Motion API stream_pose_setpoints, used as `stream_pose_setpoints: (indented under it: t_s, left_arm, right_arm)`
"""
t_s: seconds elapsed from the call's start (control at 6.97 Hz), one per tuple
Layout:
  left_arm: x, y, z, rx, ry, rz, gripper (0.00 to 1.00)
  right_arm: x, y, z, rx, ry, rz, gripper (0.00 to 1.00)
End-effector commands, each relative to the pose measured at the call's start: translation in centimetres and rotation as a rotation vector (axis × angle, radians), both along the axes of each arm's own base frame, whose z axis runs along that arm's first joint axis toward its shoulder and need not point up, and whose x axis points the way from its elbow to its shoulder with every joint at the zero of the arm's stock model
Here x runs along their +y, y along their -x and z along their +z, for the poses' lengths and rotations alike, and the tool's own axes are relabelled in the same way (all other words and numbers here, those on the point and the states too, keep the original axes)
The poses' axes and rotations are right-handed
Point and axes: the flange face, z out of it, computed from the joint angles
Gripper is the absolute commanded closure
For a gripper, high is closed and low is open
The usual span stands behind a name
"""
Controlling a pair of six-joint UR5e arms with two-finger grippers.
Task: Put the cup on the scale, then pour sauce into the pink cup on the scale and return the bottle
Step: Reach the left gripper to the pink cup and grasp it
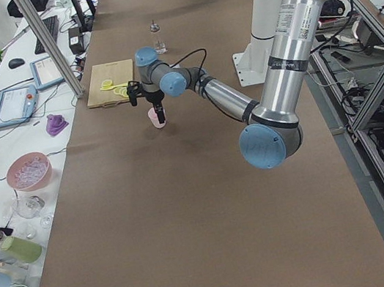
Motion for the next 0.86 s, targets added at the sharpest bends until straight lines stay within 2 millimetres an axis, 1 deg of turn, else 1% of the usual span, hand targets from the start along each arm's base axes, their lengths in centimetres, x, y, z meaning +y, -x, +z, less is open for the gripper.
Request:
stream_pose_setpoints:
  t_s: [0.0,0.14,0.29,0.57,0.72]
  left_arm:
    - [-1.7,-2.7,0.1,-0.013,0.007,0.005,0.03]
    - [-2.3,-3.2,0.9,0.002,-0.009,0.003,0.03]
    - [-2.7,-3.7,1.7,0.005,-0.013,0.005,0.07]
    - [-2.8,-3.9,1.7,0.017,-0.02,0.008,0.11]
    - [-2.2,-4.7,1.7,0.018,-0.018,0.024,0.12]
  right_arm:
    - [0.0,0.0,-0.1,0.001,-0.001,0.0,0.0]
    - [-0.2,0.1,-0.2,0.002,-0.005,-0.002,0.0]
    - [-0.4,0.0,-0.4,0.006,-0.009,0.0,0.0]
    - [-0.4,0.0,-0.4,0.002,-0.009,0.0,0.0]
    - [-0.4,0.0,-0.3,0.005,-0.008,0.0,0.0]
